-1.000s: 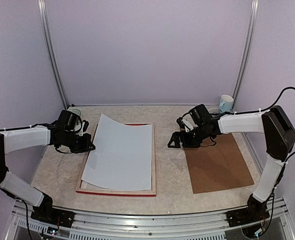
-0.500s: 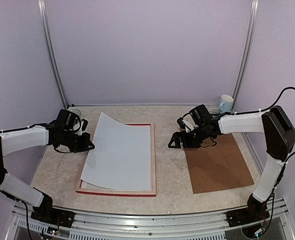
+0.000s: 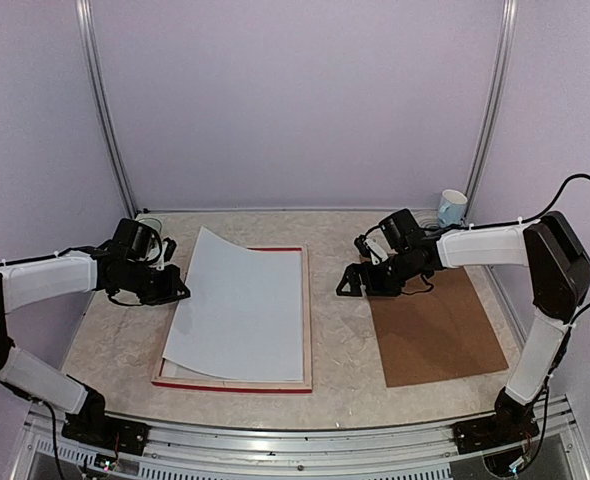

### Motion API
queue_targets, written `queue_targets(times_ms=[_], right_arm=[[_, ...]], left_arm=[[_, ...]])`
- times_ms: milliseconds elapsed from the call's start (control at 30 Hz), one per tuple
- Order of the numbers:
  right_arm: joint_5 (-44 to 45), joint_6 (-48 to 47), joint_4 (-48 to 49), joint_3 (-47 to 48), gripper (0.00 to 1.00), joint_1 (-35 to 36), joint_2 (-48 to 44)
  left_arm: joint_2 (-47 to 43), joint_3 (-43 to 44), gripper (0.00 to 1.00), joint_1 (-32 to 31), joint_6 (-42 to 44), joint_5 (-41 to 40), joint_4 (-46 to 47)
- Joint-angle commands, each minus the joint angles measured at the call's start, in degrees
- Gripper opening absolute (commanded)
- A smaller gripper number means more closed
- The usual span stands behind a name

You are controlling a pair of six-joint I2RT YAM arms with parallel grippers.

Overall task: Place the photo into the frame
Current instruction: Place the photo on the mat board.

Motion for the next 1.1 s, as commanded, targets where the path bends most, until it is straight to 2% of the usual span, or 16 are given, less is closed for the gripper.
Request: queue_targets(times_ms=[0,333,633,1067], right_arm=[[-0.63,0.05,0.85,-0.44,0.99,-0.44,-1.38],[-0.84,0.02,0.89,-0.15,0.99,-0.46,-1.03],[-0.77,0.02,0.84,-0.2,0.99,-0.46,-1.02],[-0.83,-0.02,1.07,-0.28,0.99,-0.53,-1.0]], left_arm=[[-0.03,0.25,0.05,-0.44,-0.04,0.99,1.13],[-0.89,-0.03,0.08,-0.85,-0.39,0.62,0.85],[-1.47,1.15,0.32,-0.88,-0.22,-0.44,-0.71],[-2.95,1.96,0.48,-0.99,0.31,-2.99,-2.79]])
